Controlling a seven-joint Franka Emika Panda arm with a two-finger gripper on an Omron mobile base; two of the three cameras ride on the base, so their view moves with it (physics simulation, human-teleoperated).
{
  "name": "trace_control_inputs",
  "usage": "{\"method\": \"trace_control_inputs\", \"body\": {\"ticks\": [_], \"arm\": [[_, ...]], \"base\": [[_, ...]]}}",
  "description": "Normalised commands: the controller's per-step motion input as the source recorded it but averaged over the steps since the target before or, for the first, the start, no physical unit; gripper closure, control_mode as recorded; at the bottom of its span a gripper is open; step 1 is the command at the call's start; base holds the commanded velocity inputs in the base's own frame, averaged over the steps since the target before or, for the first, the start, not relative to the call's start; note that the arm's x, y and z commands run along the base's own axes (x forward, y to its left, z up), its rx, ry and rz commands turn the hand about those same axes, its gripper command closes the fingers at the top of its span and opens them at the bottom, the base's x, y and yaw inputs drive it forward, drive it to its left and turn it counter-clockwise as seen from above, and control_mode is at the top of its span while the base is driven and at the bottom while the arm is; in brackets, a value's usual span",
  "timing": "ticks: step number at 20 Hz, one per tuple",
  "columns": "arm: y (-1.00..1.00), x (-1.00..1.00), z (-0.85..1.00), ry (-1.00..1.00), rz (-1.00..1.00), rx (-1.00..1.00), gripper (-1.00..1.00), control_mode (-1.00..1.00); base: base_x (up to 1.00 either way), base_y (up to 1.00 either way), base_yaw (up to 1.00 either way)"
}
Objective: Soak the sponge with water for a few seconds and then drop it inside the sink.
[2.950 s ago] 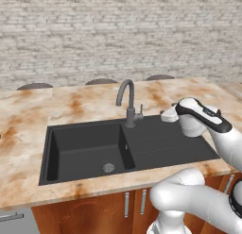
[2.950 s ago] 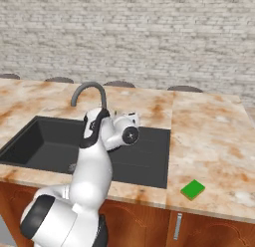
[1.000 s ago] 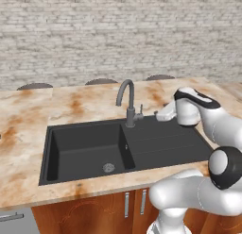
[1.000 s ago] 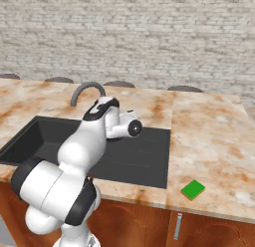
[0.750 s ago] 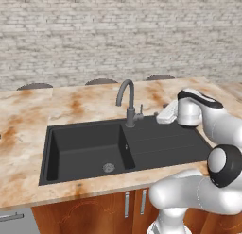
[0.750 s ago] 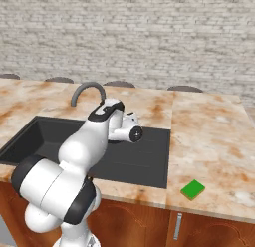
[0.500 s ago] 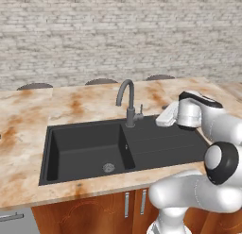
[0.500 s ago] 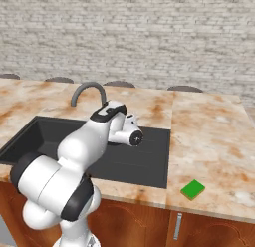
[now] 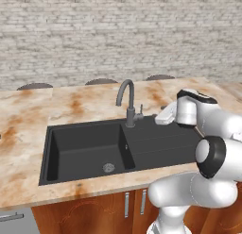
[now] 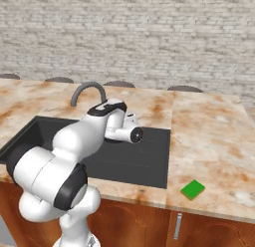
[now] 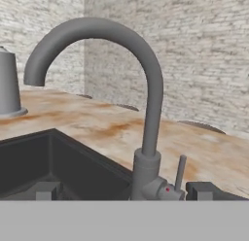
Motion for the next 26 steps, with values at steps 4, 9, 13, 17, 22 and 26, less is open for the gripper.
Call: {"method": "trace_control_inputs", "body": {"ticks": [4, 9, 13, 17, 22, 26], "arm": [[0.0, 0.05, 0.0, 0.0, 0.0, 0.01, -1.0, -1.0], [0.0, 0.01, -0.04, 0.0, 0.02, 0.01, -1.0, -1.0], [0.0, 0.09, 0.0, 0.0, 0.02, 0.01, -1.0, -1.0], [0.0, 0.16, 0.0, 0.0, 0.02, 0.02, -1.0, -1.0], [0.0, 0.17, -0.02, 0.0, 0.0, 0.02, -1.0, -1.0], [0.0, 0.07, -0.12, 0.0, 0.0, 0.02, -1.0, -1.0]], "base": [[0.0, 0.0, 0.0], [0.0, 0.0, 0.0], [0.0, 0.0, 0.0], [0.0, 0.0, 0.0], [0.0, 0.0, 0.0], [0.0, 0.0, 0.0]]}}
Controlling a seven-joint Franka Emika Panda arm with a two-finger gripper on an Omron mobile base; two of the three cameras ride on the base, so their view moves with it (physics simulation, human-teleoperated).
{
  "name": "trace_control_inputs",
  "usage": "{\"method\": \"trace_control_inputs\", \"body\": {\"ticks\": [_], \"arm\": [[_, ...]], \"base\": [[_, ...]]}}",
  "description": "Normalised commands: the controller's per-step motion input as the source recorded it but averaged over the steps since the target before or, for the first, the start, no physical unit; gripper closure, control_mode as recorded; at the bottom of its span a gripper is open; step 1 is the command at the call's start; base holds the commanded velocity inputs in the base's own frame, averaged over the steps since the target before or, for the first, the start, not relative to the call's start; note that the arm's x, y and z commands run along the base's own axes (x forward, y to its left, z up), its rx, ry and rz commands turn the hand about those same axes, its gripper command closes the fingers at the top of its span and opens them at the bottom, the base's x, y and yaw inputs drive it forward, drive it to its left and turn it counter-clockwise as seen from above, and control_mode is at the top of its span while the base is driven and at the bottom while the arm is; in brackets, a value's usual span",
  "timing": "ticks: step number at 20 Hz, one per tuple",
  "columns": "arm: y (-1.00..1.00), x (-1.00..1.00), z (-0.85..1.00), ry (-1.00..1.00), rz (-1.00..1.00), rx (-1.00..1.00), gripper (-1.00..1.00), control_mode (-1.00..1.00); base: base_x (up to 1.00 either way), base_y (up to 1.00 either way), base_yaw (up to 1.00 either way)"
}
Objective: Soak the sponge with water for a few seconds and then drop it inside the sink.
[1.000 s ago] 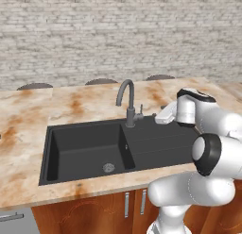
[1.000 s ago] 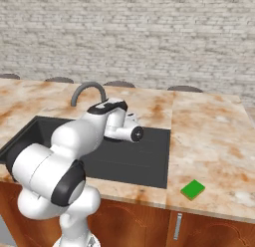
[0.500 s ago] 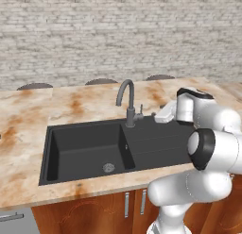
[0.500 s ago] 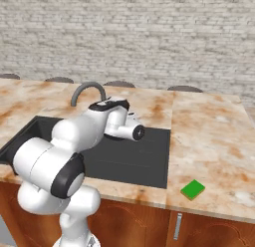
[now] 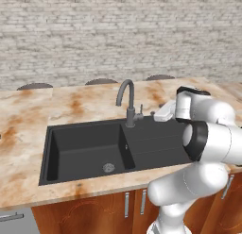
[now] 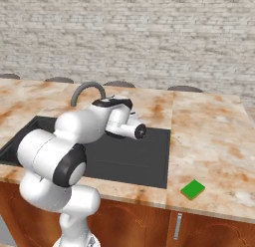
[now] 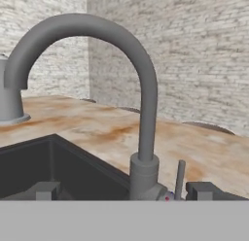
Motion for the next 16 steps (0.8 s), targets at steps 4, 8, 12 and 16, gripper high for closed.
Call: {"method": "trace_control_inputs", "body": {"ticks": [4, 8, 12, 16], "arm": [[0.0, 0.08, -0.15, 0.0, 0.0, 0.01, -1.0, -1.0], [0.03, 0.1, -0.07, 0.0, 0.0, 0.01, -1.0, -1.0], [0.15, 0.07, 0.0, 0.0, 0.01, 0.0, -1.0, -1.0], [0.15, 0.0, 0.01, 0.0, 0.02, 0.0, -1.0, -1.0]], "base": [[0.0, 0.0, 0.0], [0.0, 0.0, 0.0], [0.0, 0.0, 0.0], [0.0, 0.0, 0.0]]}}
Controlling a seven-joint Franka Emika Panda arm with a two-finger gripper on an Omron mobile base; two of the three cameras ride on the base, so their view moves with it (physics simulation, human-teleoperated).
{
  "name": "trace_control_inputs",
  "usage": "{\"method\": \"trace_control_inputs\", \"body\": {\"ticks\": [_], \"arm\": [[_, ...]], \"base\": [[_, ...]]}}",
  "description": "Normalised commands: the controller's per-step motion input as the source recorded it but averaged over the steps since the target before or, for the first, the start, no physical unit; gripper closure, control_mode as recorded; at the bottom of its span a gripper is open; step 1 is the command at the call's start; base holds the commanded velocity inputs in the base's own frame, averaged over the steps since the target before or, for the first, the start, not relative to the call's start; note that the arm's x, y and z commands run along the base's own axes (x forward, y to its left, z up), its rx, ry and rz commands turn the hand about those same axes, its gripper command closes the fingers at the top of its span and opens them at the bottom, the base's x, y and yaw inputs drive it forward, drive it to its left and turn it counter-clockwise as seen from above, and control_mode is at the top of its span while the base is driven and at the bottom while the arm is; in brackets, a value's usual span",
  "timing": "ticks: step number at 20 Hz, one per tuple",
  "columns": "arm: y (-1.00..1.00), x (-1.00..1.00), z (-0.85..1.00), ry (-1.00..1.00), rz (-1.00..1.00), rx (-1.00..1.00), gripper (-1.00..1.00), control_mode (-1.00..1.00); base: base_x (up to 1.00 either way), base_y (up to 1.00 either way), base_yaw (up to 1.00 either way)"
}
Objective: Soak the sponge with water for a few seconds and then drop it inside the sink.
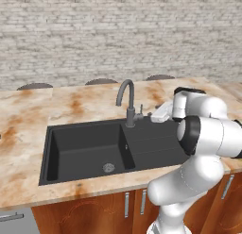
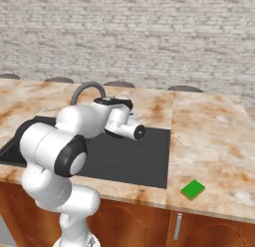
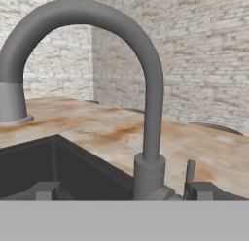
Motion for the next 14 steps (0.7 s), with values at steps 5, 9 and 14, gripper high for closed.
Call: {"method": "trace_control_inputs", "body": {"ticks": [5, 9, 14], "arm": [[0.13, 0.0, 0.0, 0.0, 0.01, 0.0, -1.0, -1.0], [0.06, 0.02, 0.0, 0.0, 0.0, 0.0, -1.0, -1.0], [0.0, 0.13, 0.0, 0.0, 0.0, 0.0, -1.0, -1.0]], "base": [[0.0, 0.0, 0.0], [0.0, 0.0, 0.0], [0.0, 0.0, 0.0]]}}
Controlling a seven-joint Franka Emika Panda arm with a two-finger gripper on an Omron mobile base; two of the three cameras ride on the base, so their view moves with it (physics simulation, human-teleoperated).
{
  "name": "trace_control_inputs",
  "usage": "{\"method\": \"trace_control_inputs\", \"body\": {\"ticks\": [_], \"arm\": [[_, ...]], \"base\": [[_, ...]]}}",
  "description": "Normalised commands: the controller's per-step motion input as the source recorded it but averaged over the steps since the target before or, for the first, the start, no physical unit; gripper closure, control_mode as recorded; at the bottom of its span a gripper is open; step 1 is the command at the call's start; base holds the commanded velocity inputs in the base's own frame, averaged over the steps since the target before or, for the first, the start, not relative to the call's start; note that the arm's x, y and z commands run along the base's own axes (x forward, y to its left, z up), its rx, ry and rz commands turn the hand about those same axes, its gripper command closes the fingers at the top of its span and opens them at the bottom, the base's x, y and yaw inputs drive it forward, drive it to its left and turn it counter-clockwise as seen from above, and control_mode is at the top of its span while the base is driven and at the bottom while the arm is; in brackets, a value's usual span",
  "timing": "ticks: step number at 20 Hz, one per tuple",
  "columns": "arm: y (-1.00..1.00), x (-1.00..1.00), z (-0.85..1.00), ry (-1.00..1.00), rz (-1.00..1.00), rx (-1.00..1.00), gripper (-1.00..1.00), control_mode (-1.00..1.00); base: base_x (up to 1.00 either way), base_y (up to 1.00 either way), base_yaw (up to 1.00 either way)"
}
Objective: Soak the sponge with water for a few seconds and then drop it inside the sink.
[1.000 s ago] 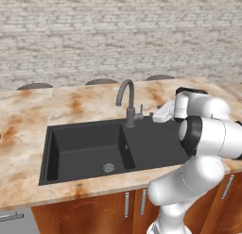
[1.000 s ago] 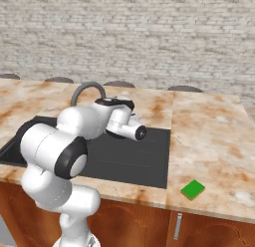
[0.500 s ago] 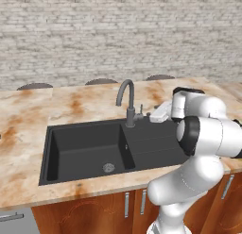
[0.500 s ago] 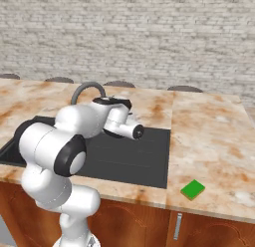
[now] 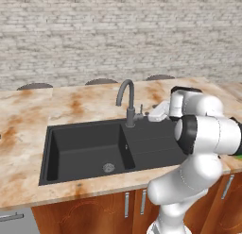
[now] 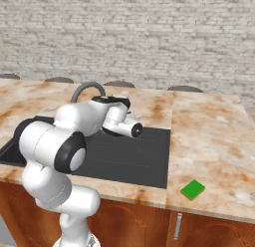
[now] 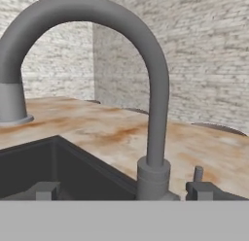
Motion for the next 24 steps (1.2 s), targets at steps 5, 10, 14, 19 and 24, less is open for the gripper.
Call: {"method": "trace_control_inputs", "body": {"ticks": [5, 10, 14, 19, 24], "arm": [[0.0, 0.24, -0.02, 0.0, 0.0, 0.0, -1.0, -1.0], [0.0, 0.16, -0.04, 0.0, 0.0, 0.0, -1.0, -1.0], [0.0, 0.0, -0.15, 0.0, 0.0, 0.0, -1.0, -1.0], [-0.01, 0.0, -0.21, 0.0, 0.0, 0.0, -1.0, -1.0], [0.0, 0.05, -0.07, 0.0, 0.0, 0.0, -1.0, -1.0]], "base": [[0.0, 0.0, 0.0], [0.0, 0.0, 0.0], [0.0, 0.0, 0.0], [0.0, 0.0, 0.0], [0.0, 0.0, 0.0]]}}
